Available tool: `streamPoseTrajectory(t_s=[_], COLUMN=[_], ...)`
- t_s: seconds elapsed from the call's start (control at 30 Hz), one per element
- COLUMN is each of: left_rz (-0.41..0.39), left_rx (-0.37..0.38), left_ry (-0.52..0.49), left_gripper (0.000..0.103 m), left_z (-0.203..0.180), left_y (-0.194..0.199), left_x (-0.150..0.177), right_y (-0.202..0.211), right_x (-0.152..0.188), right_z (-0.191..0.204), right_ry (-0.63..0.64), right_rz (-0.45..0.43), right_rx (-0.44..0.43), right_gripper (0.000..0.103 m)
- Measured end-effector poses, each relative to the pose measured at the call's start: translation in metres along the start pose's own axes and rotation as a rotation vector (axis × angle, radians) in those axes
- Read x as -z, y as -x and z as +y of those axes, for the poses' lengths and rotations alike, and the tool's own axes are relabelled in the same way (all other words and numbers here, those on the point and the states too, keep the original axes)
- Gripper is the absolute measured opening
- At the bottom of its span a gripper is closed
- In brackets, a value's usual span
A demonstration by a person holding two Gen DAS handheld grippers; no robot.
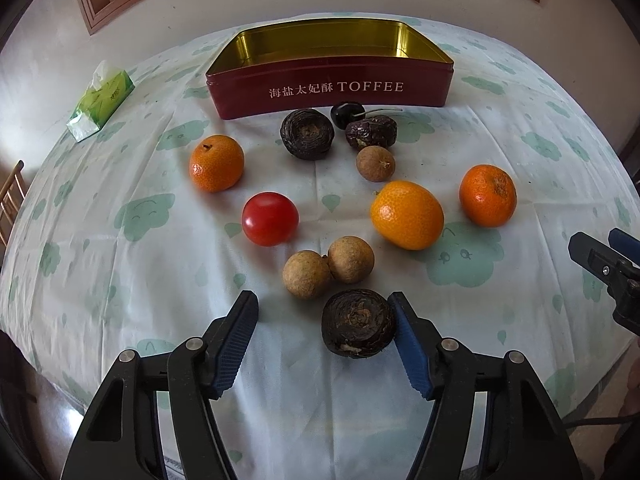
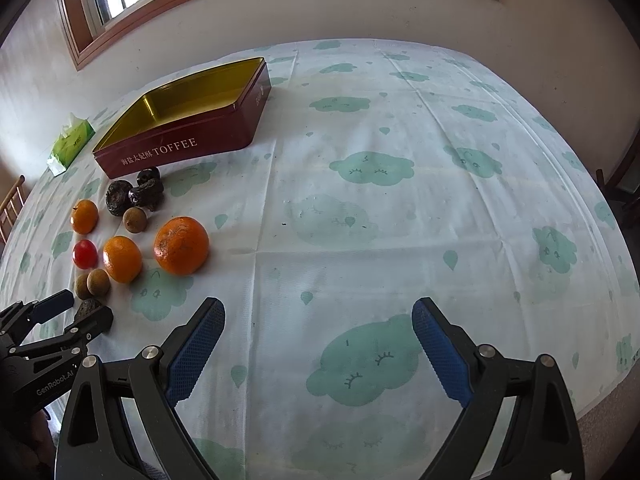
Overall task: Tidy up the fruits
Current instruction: 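Close the left tool on the dark brown fruit while the right tool grasps the large tangerine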
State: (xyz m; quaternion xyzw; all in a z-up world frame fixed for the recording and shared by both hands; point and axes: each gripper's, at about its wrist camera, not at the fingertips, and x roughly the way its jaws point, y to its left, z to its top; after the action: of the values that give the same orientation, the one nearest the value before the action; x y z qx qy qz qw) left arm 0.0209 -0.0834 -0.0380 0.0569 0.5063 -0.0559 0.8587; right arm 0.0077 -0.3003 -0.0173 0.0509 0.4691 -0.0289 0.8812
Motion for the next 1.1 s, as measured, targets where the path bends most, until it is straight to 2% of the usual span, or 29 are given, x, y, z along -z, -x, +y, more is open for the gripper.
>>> streamPoseTrajectory(t_s=[0.2,0.4,0.87,1.1], left_rz=[-0.010,-0.012,-0.015,-0.018], left_rx=[0.013,0.028,0.041,0.038], left_ry=[-0.011,0.013,0.053,0.069], left_gripper=[0.051,0.042,0.039,0.039], left_z=[0.001,0.009,0.030,0.041], left_y=[0.002,0.002,0.001,0.000], left_x=[0.000,0.000,0.003,0.003], right_y=[0.000,-0.002,-0.009,-0.013], right_x=[0.000,0.001,0.003,0.003], right_z=[0.002,0.008,0.026,0.040], right_ry=[0.000,0.008,0.056,0.096], right_rz=[0.004,0.007,0.025,0.038], right_rx=[0.001,-0.009,-0.051,-0.081], right_gripper=[0.093,0.093,0.093,0.085])
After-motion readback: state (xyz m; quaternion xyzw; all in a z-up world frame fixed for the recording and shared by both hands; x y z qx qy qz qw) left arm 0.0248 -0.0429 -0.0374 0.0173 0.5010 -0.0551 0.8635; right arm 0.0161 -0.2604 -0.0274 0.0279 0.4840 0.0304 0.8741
